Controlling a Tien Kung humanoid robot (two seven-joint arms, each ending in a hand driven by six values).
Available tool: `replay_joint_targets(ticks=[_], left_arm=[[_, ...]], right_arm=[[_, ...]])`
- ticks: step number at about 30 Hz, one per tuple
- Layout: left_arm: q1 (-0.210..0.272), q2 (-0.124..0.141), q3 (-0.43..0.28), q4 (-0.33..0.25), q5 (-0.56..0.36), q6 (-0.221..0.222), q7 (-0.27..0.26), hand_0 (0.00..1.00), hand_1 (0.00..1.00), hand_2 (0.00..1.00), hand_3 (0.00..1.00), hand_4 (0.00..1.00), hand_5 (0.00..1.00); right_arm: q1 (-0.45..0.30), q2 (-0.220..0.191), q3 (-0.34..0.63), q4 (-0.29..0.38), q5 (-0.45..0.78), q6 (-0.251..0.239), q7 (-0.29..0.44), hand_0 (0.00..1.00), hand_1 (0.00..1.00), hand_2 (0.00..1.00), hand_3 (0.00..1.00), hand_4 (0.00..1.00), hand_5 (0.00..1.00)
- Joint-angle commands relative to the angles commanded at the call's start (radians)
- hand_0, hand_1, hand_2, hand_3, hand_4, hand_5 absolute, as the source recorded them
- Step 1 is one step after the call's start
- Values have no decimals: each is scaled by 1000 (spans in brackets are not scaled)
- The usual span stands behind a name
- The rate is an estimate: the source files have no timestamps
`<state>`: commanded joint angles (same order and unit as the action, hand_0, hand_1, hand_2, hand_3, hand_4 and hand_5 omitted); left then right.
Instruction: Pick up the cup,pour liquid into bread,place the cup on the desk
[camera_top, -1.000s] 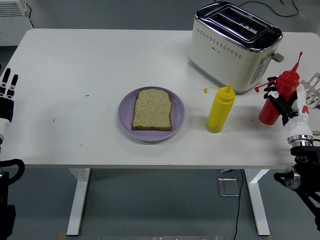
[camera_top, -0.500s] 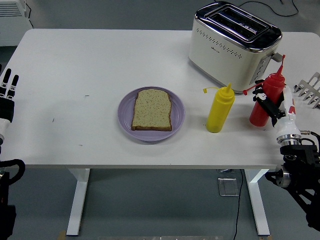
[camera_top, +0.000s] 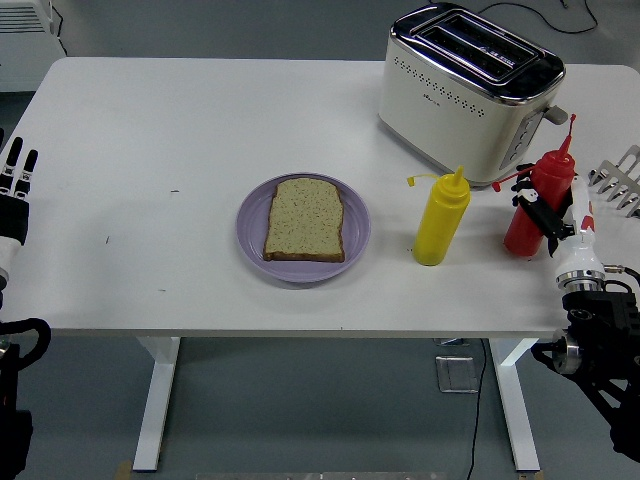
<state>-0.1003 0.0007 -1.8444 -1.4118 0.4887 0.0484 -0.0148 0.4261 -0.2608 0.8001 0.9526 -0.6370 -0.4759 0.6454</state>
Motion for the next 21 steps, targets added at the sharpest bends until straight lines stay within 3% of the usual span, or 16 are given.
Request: replay_joint_targets(ticks=[21], left_arm=[[2, -1, 3, 0, 0, 0, 0, 793, 750, 751, 711, 511, 998]], right_arm=[[-12, 0, -19, 1, 2, -3, 0, 324, 256, 333, 413, 395, 398]])
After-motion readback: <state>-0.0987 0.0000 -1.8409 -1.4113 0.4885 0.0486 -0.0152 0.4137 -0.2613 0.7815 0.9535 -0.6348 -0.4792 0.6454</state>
